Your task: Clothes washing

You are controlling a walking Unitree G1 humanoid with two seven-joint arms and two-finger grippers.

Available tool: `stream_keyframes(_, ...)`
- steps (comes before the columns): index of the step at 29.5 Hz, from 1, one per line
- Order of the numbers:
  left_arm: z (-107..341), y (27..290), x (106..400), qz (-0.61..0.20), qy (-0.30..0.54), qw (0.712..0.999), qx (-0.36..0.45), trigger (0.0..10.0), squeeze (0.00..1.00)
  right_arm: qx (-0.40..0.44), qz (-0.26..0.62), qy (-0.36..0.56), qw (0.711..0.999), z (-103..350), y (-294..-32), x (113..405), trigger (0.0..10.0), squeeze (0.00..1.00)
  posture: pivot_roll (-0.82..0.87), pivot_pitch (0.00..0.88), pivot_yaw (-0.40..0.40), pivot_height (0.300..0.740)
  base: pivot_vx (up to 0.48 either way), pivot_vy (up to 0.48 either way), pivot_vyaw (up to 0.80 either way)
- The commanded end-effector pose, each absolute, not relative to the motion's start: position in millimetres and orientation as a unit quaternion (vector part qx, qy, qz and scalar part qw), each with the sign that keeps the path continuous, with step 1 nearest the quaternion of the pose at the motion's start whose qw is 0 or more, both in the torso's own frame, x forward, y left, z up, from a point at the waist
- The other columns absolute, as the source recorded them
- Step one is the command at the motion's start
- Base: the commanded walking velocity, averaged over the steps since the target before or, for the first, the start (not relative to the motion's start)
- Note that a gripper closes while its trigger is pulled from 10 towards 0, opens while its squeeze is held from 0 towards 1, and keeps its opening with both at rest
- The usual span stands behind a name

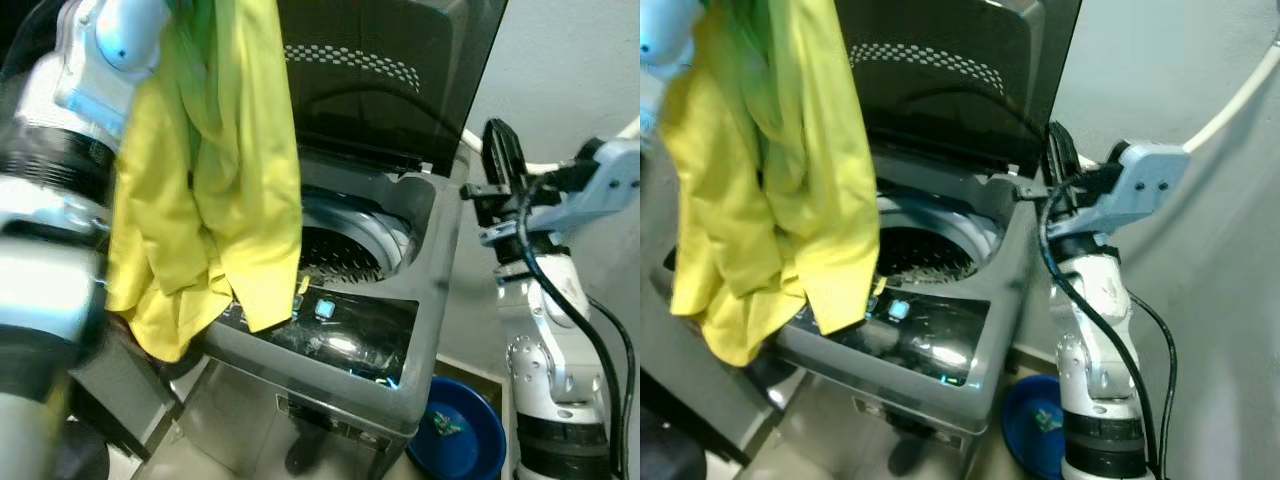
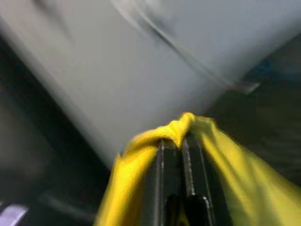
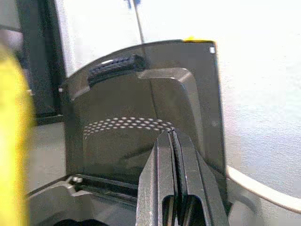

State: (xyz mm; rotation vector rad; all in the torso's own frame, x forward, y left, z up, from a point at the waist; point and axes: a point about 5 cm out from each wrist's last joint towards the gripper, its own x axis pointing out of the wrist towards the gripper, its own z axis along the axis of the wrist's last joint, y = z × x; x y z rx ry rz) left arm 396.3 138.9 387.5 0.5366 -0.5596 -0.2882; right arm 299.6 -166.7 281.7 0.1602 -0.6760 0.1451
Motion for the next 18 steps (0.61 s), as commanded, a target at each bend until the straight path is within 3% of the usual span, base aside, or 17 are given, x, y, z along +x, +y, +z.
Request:
stream_keyframes(1, 351.2, 128.9, 397.9, -0.261, -0.180, 0.937, 0.149, 10.0, 0.00, 0.074, 0.071, -0.328, 0.939, 281.5, -166.7, 298.2, 10.0, 0.00, 0.01, 0.000, 0.060, 0.740, 0.000, 0.000, 0.00)
stream_keyframes(2, 351.2, 128.9, 397.9, -0.261, -0.180, 0.937, 0.149, 10.0, 0.00, 0.074, 0.071, -0.328, 0.939, 281.5, -166.7, 298.2, 10.0, 0.00, 0.01, 0.000, 0.060, 0.740, 0.000, 0.000, 0.00)
stream_keyframes(3, 326.7, 118.5, 394.3, -0.323, -0.136, 0.933, 0.076, 10.0, 0.00, 0.074, 0.076, -0.326, 0.939, 281.3, -164.9, 298.7, 10.0, 0.00, 0.01, 0.000, 0.056, 0.740, 0.000, 0.000, 0.00)
stream_keyframes(11, 317.2, 103.2, 376.3, -0.365, -0.133, 0.921, 0.019, 10.0, 0.00, 0.075, 0.090, -0.321, 0.940, 281.2, -158.2, 300.5, 10.0, 0.00, 0.02, 0.000, 0.049, 0.740, 0.000, 0.000, 0.00)
stream_keyframes(12, 318.8, 99.8, 368.7, -0.370, -0.147, 0.917, 0.027, 10.0, 0.23, 0.077, 0.093, -0.319, 0.940, 280.6, -156.2, 300.9, 10.0, 0.00, 0.02, 0.000, 0.049, 0.740, 0.000, 0.000, 0.00)
stream_keyframes(13, 320.4, 99.4, 358.9, -0.363, -0.169, 0.916, 0.038, 10.0, 1.00, 0.079, 0.095, -0.317, 0.940, 279.5, -154.0, 301.4, 10.0, 0.00, 0.05, 0.001, 0.051, 0.740, 0.000, 0.000, 0.00)
stream_keyframes(18, 319.3, 100.6, 346.1, -0.348, -0.185, 0.919, 0.024, 10.0, 1.00, 0.082, 0.097, -0.314, 0.941, 277.8, -151.9, 301.7, 10.0, 0.00, 0.06, 0.002, 0.053, 0.740, 0.000, 0.000, 0.00)
